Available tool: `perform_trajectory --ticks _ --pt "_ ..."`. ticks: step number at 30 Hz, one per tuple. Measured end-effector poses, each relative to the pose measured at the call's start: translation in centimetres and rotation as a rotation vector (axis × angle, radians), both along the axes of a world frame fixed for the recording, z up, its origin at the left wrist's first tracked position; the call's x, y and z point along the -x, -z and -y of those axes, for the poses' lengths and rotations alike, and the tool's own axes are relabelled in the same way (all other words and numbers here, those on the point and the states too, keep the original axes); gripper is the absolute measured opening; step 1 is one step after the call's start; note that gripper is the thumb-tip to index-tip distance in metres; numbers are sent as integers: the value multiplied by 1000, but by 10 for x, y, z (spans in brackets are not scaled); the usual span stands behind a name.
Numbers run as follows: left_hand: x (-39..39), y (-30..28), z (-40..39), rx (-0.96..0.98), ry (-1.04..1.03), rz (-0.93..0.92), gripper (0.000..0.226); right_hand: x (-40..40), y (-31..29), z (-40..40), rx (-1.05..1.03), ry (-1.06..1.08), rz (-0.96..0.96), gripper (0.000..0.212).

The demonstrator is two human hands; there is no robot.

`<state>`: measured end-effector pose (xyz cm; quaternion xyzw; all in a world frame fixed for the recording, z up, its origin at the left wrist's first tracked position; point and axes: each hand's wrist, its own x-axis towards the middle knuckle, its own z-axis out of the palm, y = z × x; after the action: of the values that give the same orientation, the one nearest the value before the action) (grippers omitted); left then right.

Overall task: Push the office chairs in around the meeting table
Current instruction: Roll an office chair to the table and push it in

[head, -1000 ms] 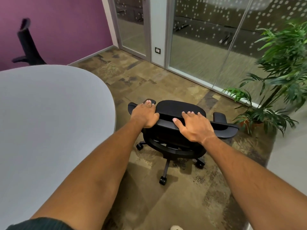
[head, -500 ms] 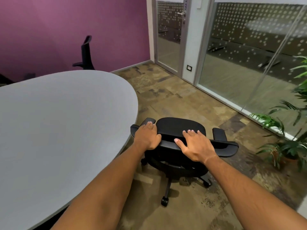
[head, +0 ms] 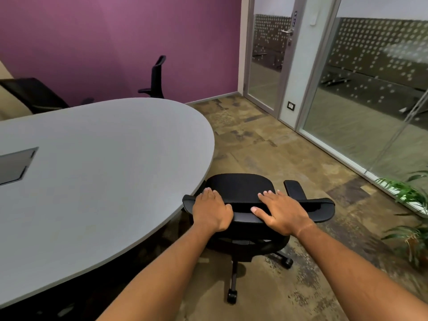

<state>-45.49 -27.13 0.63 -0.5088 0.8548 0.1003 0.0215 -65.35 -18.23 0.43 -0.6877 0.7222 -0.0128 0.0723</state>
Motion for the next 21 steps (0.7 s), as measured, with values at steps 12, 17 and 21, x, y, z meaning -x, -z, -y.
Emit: perform_trajectory --ticks 12,17,21 --pt "-40 -2 -59 -50 -247 55 74 -24 2 -3 3 -213 14 106" --pt "-53 -2 -68 -101 -308 56 76 -32 2 5 9 -306 5 100" --pt "-66 1 -70 -120 -363 47 77 -43 4 17 21 -379 12 95"
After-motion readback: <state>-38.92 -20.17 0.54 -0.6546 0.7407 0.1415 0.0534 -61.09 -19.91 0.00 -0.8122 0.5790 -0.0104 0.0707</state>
